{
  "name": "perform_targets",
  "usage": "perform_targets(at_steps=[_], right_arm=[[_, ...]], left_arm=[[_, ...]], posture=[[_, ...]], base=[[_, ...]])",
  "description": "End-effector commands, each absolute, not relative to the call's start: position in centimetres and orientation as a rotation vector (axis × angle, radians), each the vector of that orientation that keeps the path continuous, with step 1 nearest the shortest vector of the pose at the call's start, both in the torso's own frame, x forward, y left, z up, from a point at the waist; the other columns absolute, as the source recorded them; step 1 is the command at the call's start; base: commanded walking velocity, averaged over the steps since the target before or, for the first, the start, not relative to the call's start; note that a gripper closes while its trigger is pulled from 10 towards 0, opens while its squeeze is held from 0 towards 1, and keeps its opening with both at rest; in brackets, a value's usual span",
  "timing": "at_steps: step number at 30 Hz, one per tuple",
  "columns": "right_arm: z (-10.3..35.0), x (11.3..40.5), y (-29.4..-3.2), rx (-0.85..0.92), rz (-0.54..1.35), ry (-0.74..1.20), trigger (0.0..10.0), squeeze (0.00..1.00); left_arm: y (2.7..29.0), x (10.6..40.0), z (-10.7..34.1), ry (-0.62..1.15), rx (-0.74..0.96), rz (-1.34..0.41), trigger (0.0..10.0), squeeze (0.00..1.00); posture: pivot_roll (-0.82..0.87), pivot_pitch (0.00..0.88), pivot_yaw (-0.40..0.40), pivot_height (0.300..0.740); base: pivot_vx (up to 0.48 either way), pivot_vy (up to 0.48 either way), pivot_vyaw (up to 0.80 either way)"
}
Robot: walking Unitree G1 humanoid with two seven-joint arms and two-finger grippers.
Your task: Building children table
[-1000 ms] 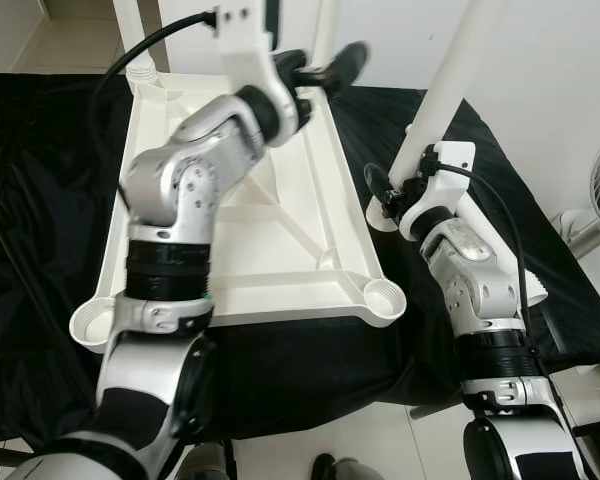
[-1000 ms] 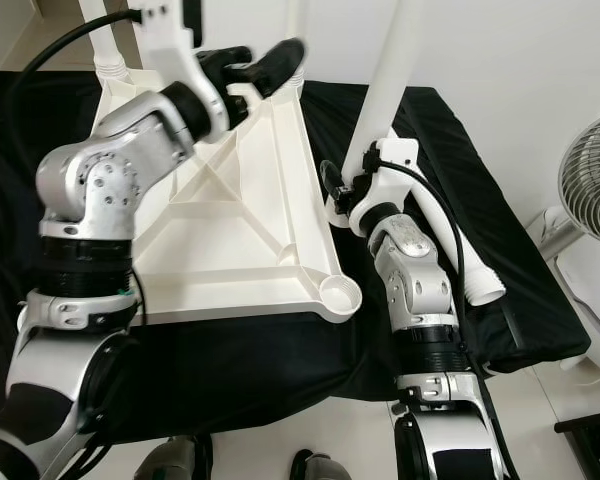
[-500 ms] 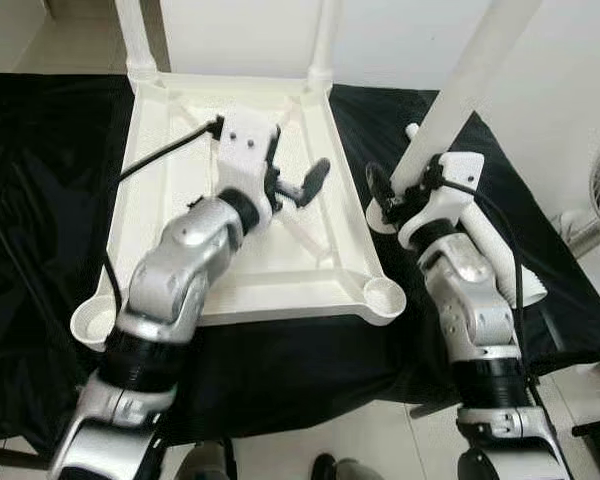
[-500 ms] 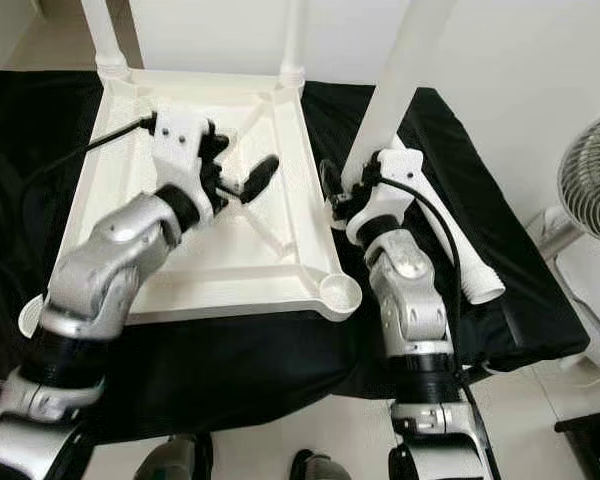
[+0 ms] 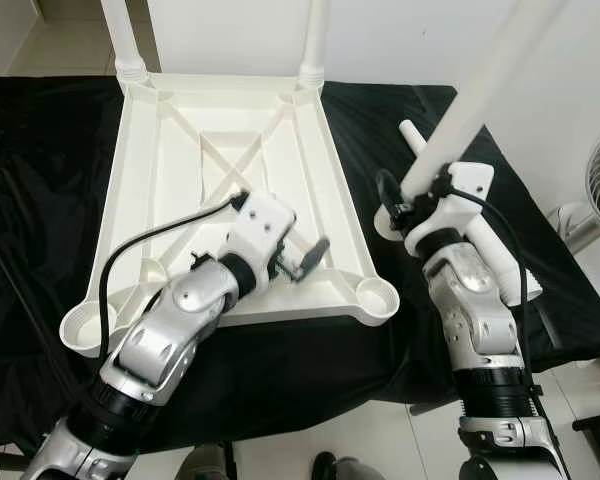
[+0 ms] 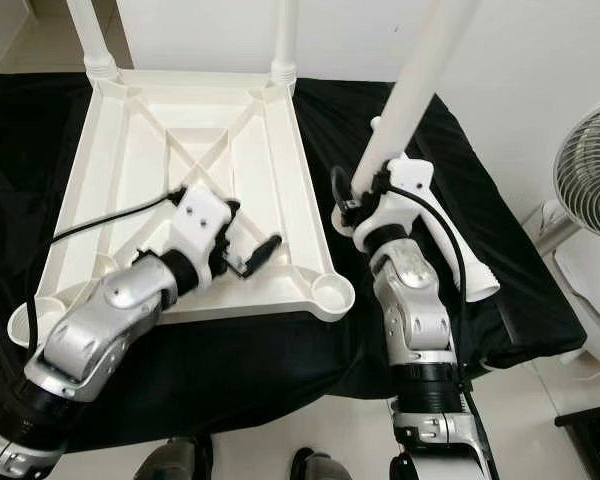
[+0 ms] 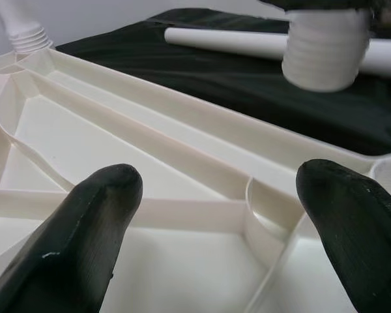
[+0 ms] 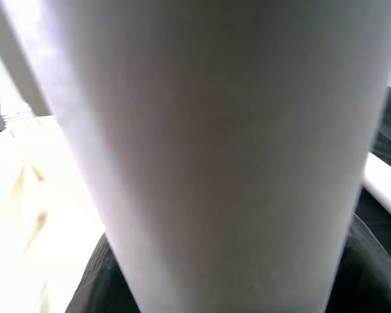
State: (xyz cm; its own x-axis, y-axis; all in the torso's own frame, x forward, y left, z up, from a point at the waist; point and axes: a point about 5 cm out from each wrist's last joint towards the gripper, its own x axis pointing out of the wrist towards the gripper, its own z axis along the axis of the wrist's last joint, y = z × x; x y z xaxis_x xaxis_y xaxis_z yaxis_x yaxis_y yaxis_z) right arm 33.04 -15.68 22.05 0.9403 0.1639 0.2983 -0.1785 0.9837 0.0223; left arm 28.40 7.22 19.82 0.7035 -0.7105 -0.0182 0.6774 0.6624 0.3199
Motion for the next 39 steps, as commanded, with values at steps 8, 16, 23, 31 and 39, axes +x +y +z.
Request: perform_targets(at_steps=[8, 16, 23, 31, 39], right_arm=[[22.1, 32.6, -16.6, 0.046, 0.134, -0.317, 10.0, 0.0], [22.1, 32.6, -16.7, 0.045, 0.124, -0.315, 10.0, 0.0], [22.4, 32.6, -16.5, 0.053, 0.13, -0.324, 10.0, 0.0], [22.4, 32.3, -16.2, 0.071, 0.142, -0.319, 10.0, 0.0], [21.8, 31.9, -15.1, 0.075, 0.195, -0.279, 10.0, 0.0]], left_arm=[[6.1, 26.5, 17.9, -0.063, 0.494, -1.19, 10.0, 0.0], [5.9, 26.1, 17.2, -0.064, 0.549, -1.217, 10.0, 0.0], [6.1, 28.3, 16.0, -0.013, 0.629, -1.072, 10.0, 0.0], [5.7, 29.8, 15.8, -0.01, 0.618, -0.97, 10.0, 0.0], [5.4, 29.6, 16.5, -0.045, 0.609, -1.023, 10.0, 0.0]], posture=[[0.08, 0.166, -0.033, 0.74], [0.08, 0.169, -0.033, 0.74], [0.06, 0.172, -0.036, 0.74], [0.05, 0.171, -0.032, 0.74], [0.04, 0.164, -0.025, 0.74]], base=[[0.0, 0.0, 0.0], [0.0, 0.0, 0.0], [0.0, 0.0, 0.0], [0.0, 0.0, 0.0], [0.0, 0.0, 0.0]])
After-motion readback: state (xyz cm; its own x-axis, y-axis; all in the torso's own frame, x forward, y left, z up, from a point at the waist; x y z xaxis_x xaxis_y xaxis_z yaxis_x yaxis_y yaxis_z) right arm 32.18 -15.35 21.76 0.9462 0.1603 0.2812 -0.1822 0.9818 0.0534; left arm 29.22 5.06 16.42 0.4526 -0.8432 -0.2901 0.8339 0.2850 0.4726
